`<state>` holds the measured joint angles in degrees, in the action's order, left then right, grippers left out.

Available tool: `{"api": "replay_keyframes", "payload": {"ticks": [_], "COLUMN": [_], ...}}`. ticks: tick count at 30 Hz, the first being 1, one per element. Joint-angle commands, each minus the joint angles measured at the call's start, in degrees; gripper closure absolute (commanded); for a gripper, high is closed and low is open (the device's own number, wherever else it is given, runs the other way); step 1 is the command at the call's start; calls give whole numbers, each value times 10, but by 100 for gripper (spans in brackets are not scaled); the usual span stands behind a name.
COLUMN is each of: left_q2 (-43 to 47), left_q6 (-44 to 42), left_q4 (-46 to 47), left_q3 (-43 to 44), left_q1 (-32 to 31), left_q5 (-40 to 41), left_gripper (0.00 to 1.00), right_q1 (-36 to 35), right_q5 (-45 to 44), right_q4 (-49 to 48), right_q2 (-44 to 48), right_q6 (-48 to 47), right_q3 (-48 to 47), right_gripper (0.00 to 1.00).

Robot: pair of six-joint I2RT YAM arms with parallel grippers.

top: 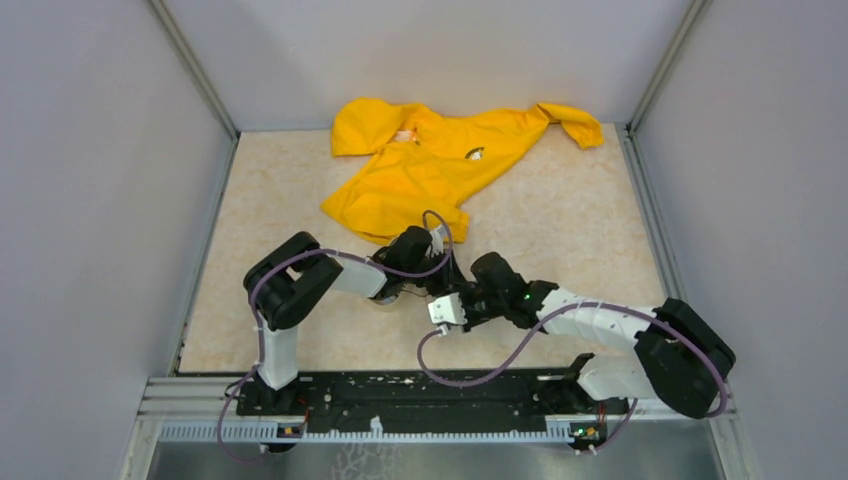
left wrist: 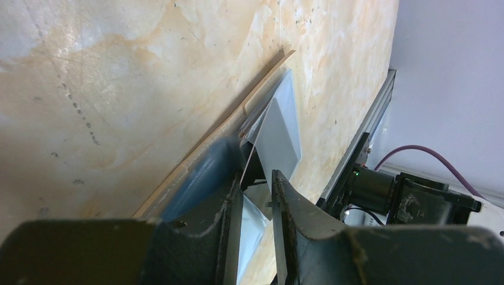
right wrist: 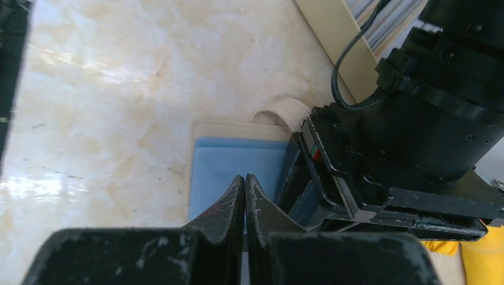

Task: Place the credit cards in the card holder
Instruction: Insert the credit card into the card holder.

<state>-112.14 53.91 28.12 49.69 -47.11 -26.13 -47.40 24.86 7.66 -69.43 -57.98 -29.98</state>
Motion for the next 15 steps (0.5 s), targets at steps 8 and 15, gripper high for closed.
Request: {"api": "replay_keyframes", "payload": {"ticks": [8, 15], "left_q2": [-41, -42], "left_q6": [-8, -9], "left_q4": [-56, -51], "left_q3": [-9, -10], "left_q1": [4, 4], "left_q5": [-12, -15], "left_gripper": [68, 66], "right_q1": [-29, -29], "right_q5": [-168, -215], "right_q4": [-91, -44], "right_q2": [-62, -68], "right_q6": [-4, -25], "right_q3": [-1, -8], "right_gripper": [100, 100]}}
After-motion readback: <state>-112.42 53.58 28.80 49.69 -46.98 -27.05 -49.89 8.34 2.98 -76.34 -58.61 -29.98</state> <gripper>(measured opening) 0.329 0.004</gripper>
